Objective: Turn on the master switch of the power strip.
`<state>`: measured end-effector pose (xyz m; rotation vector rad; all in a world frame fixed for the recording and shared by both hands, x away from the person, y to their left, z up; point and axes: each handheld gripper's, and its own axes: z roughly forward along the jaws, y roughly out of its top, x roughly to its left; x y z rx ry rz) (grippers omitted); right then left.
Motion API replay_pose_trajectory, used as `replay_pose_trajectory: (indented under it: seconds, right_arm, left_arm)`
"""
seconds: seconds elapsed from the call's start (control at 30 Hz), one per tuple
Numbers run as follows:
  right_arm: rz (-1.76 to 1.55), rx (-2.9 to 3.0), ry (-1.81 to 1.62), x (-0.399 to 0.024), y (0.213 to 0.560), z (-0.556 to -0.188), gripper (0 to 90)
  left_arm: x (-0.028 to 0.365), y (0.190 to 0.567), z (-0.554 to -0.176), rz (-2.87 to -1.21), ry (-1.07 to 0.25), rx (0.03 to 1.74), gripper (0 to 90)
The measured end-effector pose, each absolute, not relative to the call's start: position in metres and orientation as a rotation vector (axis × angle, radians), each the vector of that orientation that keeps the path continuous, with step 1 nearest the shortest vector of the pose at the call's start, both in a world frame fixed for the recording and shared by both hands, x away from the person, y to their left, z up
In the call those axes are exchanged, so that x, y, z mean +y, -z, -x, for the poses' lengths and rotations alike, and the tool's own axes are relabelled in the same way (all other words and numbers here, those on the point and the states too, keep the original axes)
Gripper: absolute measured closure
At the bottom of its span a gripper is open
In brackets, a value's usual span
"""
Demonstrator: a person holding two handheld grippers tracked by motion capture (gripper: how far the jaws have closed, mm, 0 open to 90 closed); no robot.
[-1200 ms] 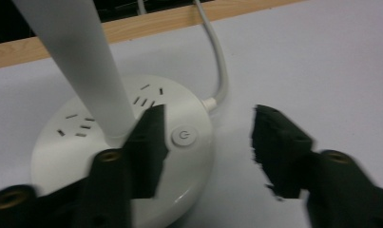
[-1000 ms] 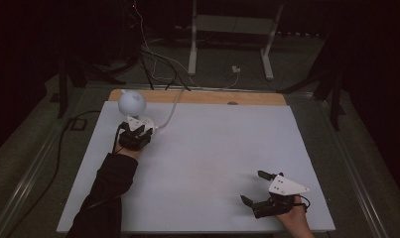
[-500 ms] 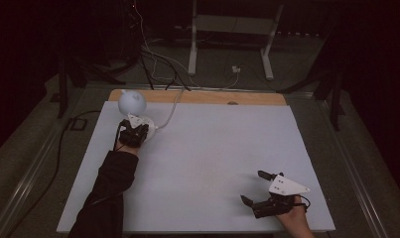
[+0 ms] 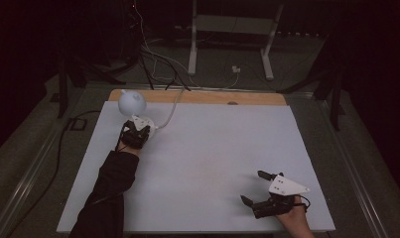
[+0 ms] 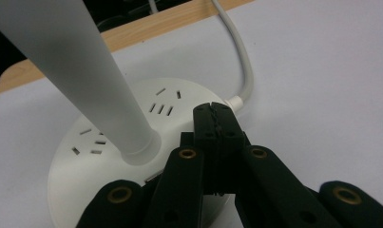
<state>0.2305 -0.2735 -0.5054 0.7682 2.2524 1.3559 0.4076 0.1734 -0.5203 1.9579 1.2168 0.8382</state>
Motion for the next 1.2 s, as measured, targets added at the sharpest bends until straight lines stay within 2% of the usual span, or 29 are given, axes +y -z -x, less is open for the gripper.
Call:
replay_pose_trajectory:
  seconds: [0.77,1.2]
  right_arm:
    - [-0.766,2.261,-1.348,-0.2724,0.5061,-0.2307,0.0]
    - [-0.763,2.267,-1.35,-0.2714,0.5061,-0.2302,0.0]
  left_arm:
    - [0.1681,0.5212,-0.4095,-2.012,-0.896,1.191,90.0]
    - [0.1685,0.5192,-0.4129,-2.051,-0.879,1.184,90.0]
